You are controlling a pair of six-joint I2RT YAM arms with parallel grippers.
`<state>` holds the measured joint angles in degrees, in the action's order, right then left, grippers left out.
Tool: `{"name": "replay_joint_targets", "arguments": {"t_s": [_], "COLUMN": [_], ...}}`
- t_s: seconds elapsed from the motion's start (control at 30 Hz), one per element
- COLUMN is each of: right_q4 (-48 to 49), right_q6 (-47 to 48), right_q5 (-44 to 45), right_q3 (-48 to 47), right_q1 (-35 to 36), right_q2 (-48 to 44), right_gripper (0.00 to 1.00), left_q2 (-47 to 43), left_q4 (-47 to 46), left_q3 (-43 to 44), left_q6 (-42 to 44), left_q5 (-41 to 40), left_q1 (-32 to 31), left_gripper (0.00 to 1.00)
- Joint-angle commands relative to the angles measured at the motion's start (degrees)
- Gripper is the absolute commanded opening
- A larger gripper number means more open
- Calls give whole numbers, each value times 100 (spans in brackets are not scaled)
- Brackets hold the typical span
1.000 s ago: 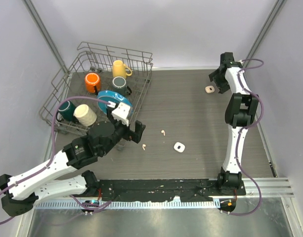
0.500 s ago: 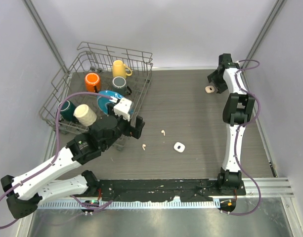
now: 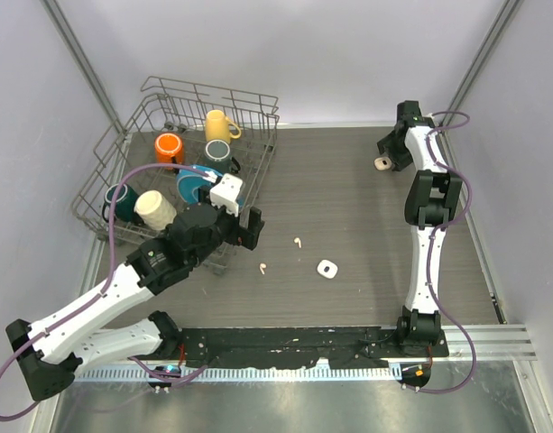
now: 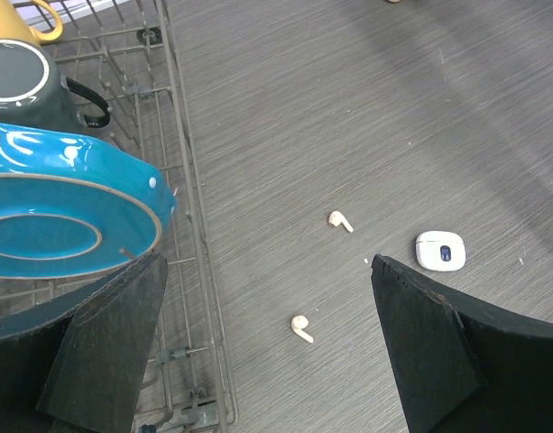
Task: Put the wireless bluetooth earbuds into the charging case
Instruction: Pick up the charging case at the center of the board.
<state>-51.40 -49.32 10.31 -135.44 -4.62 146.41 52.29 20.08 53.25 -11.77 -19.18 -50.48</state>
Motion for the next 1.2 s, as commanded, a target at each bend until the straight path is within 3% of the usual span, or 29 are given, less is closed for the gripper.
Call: {"name": "replay_joint_targets", "arguments": {"t_s": [0.0,0.43,0.7,1.17], "right_q4": [68,244,341,437], "right_q6": [186,300,186,142], "right_q5": [41,7,-152,-143], "right_q3": [8,605,764,1115], "right_q1": [31,155,181,322], "right_q2": [-24,-156,-183,-314], "right_gripper": [72,64,69,57], "left_q2": [0,44,53,9], "left_q4": [-91,-83,-21,49], "left_q3": [264,264,273,247], "left_q6": [-62,-141,-133,-124], "left_q5": [142,239,266,292], "left_q1": [73,117,144,205], "left_gripper": [100,100,100,100]}}
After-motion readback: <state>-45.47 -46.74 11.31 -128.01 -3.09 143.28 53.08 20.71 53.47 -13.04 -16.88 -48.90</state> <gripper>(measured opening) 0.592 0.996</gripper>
